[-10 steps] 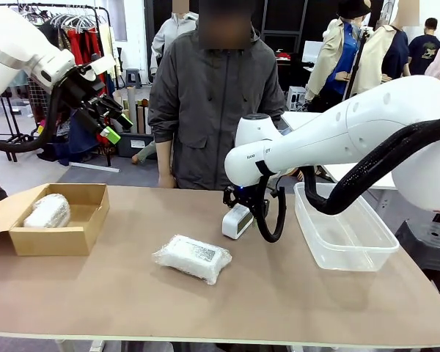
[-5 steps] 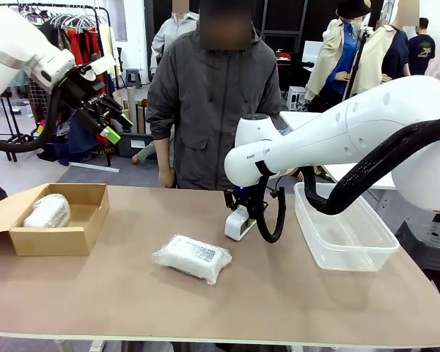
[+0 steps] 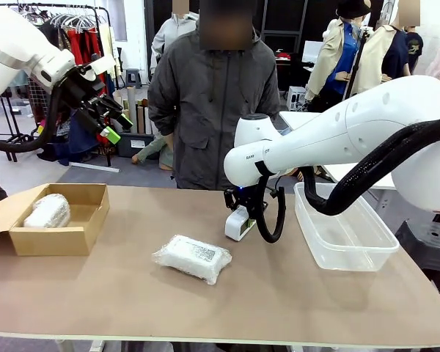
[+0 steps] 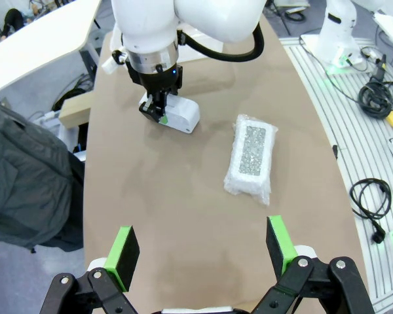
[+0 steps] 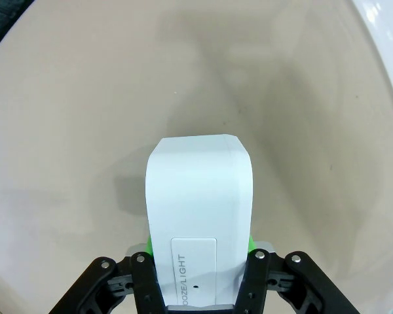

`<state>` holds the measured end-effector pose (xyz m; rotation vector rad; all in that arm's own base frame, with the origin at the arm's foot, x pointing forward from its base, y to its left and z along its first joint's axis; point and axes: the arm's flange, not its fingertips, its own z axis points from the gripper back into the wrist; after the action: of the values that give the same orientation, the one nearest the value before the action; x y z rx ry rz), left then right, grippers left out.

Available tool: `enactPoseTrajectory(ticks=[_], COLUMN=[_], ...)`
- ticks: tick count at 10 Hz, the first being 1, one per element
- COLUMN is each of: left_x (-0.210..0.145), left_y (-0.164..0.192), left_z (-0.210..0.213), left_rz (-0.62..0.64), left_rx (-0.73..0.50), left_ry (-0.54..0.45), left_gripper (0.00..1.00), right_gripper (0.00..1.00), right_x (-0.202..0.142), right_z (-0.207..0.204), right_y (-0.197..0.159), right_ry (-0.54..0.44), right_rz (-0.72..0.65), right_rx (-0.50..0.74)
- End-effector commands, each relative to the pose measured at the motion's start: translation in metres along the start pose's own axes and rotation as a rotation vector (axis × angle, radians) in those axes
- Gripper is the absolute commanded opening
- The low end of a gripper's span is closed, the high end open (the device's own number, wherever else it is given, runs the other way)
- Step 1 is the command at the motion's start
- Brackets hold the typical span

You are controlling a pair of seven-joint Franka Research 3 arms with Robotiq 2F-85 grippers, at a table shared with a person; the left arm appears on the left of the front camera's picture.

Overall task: Separate and place wrapped and unwrapped clocks.
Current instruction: Pick up the Digital clock indicated by the person.

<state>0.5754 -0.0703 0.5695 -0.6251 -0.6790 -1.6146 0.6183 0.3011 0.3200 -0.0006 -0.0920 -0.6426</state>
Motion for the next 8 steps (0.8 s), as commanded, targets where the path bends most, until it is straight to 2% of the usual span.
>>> enactPoseTrajectory(ticks=[1, 4, 8], left_x=[0.0, 0.0, 0.0], left_y=[-0.001, -0.001, -0.001], left_z=[0.001, 0.001, 0.001], left_rz=[-0.002, -0.002, -0.002], left_rx=[-0.003, -0.003, -0.003], left_ry=[-0.007, -0.007, -0.007], left_gripper=[1.0, 1.0, 1.0], right_gripper=[0.0, 0.0, 0.0], right_x=[-0.007, -0.023, -0.044], right_z=[0.018, 0.051, 0.098], right_y=[-0.002, -0.004, -0.005], right_ry=[-0.031, 0.034, 0.074], right_rz=[-0.04, 0.033, 0.282], right_rx=[-0.061, -0.134, -0.268])
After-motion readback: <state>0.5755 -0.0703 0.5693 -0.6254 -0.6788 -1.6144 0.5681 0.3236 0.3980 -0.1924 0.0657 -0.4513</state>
